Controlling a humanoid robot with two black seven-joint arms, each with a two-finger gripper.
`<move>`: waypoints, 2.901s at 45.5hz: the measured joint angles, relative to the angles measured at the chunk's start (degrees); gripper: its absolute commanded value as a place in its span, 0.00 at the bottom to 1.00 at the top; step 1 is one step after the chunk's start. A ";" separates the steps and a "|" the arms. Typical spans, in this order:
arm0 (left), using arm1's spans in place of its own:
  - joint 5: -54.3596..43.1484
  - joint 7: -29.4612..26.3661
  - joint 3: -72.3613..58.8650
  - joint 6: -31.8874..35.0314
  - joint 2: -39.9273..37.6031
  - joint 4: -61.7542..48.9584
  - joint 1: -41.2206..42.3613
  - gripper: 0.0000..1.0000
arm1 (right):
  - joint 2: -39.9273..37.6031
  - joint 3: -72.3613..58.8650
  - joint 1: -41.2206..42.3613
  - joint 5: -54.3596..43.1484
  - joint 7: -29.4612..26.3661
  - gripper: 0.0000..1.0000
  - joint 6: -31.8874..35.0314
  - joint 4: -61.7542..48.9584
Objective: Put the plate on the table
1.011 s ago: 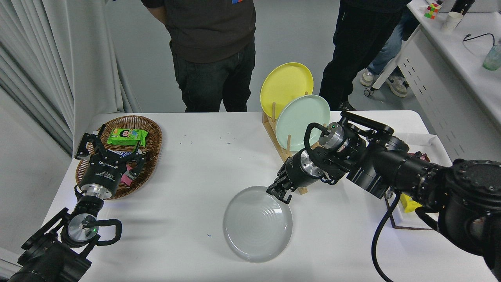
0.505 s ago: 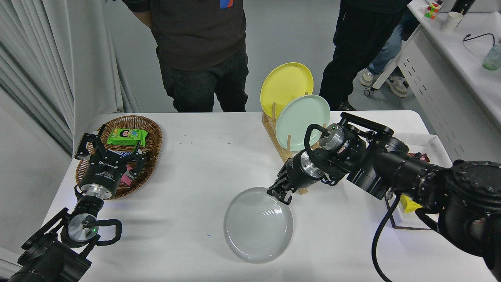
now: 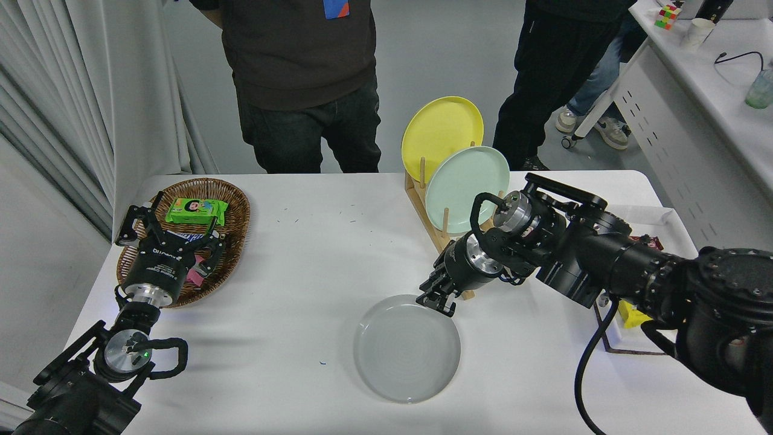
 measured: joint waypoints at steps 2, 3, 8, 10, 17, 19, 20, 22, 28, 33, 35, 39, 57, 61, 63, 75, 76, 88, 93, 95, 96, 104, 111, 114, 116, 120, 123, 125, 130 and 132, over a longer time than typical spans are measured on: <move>0.00 0.00 0.00 0.00 0.00 0.00 0.00 0.98 | 0.00 0.01 0.06 -0.02 0.00 0.36 0.01 0.10; 0.00 0.00 0.00 0.00 -0.01 0.00 0.00 0.98 | 0.00 0.02 0.10 -0.02 0.00 0.36 0.01 0.15; 0.00 0.00 0.00 0.00 -0.01 0.00 0.00 0.98 | 0.00 0.11 0.28 -0.02 0.01 0.38 0.05 0.67; 0.00 0.00 0.00 0.00 -0.01 0.00 0.00 0.98 | 0.00 0.15 0.34 0.05 0.00 0.41 0.05 0.99; -0.01 0.00 0.00 0.00 0.00 0.00 0.00 0.98 | 0.00 0.25 1.00 0.12 -0.04 0.55 0.05 2.53; -0.01 0.00 0.00 0.00 0.00 0.00 0.00 0.98 | 0.00 0.28 1.40 0.14 -0.12 0.55 0.01 3.04; -0.01 0.00 0.00 0.00 0.00 0.00 0.00 0.98 | 0.00 0.30 1.58 0.15 -0.14 0.55 0.00 3.22; -0.02 0.00 0.00 0.00 0.00 0.00 0.00 0.98 | 0.00 0.30 1.98 0.16 -0.18 0.55 -0.01 3.57; -0.01 0.00 0.00 0.00 0.00 0.00 0.00 0.98 | 0.00 0.27 4.37 0.15 -0.43 0.55 -0.01 4.49; -0.02 0.00 0.00 0.00 0.01 0.00 0.00 0.98 | 0.00 0.31 7.17 0.40 -0.68 0.55 0.12 5.33; -0.02 0.00 0.00 0.00 0.01 0.00 0.00 0.98 | 0.00 0.32 8.42 0.77 -0.92 0.55 0.51 5.69; -0.02 0.00 0.00 0.00 0.01 0.00 0.00 0.98 | -0.01 0.48 10.53 1.60 -1.73 0.52 2.42 6.82; -0.02 0.00 0.00 0.00 0.01 0.00 0.00 0.98 | -2.55 0.06 15.15 2.84 -3.81 0.69 23.38 12.76; -0.02 0.00 0.00 0.00 0.01 0.00 0.00 0.98 | -4.23 -0.11 15.98 2.89 -3.82 0.83 29.25 13.30; -0.02 0.00 0.00 0.00 0.01 0.00 0.01 0.98 | -5.24 -0.18 16.32 2.88 -3.79 0.89 31.93 13.43; -0.02 0.00 0.00 0.00 0.01 0.00 0.02 0.98 | -10.71 -0.31 19.13 2.76 -3.60 1.00 43.34 13.79; -0.02 0.00 0.00 0.00 0.01 0.00 0.02 0.98 | -11.15 -0.31 19.31 2.70 -3.57 1.00 44.20 13.77; -0.02 0.00 0.00 0.00 0.01 0.00 0.02 0.98 | -14.50 1.52 21.19 2.01 -1.90 1.00 51.87 12.56; -0.02 0.00 0.00 0.00 0.01 0.00 0.02 0.98 | -15.14 2.92 21.56 1.84 -0.71 1.00 53.26 11.42; -0.02 0.00 0.00 0.00 0.01 0.00 0.02 0.98 | -15.23 3.28 21.64 1.78 -0.36 1.00 53.62 10.81; -0.02 0.00 0.00 0.00 0.01 0.00 0.02 0.98 | -15.26 3.43 21.65 1.76 -0.23 1.00 53.75 10.50; -0.02 0.00 0.00 0.00 0.01 0.00 0.02 0.98 | -14.67 4.09 21.66 1.30 0.40 1.00 54.55 7.79; -0.02 0.00 0.00 0.00 0.00 0.00 0.01 0.98 | -13.62 5.10 21.65 0.84 0.63 1.00 55.11 5.33; -0.02 0.00 0.00 0.00 0.00 0.00 0.00 0.98 | -13.09 5.88 21.35 0.70 0.93 1.00 55.27 3.54; -0.02 0.00 0.00 0.00 0.00 0.00 0.00 0.98 | -12.71 6.34 21.13 0.61 1.32 1.00 55.41 2.43; -0.02 0.00 0.00 0.00 0.00 0.00 -0.01 0.98 | -11.54 7.27 20.33 -0.05 4.09 1.00 55.92 -0.65; -0.01 0.00 0.00 0.00 0.00 0.00 -0.01 0.98 | -10.83 7.71 19.55 -1.27 7.95 1.00 56.67 -2.85; -0.02 0.00 0.00 0.00 0.00 0.00 -0.01 0.98 | -10.47 7.90 19.03 -2.35 10.77 1.00 57.08 -4.18; -0.02 0.00 0.00 0.00 0.01 0.00 -0.01 0.98 | -8.89 8.52 17.78 -6.76 20.27 0.99 57.86 -8.75; -0.01 0.00 0.00 -0.01 0.00 -0.02 -0.01 0.98 | -7.68 9.00 17.46 -8.95 23.47 0.99 58.11 -12.62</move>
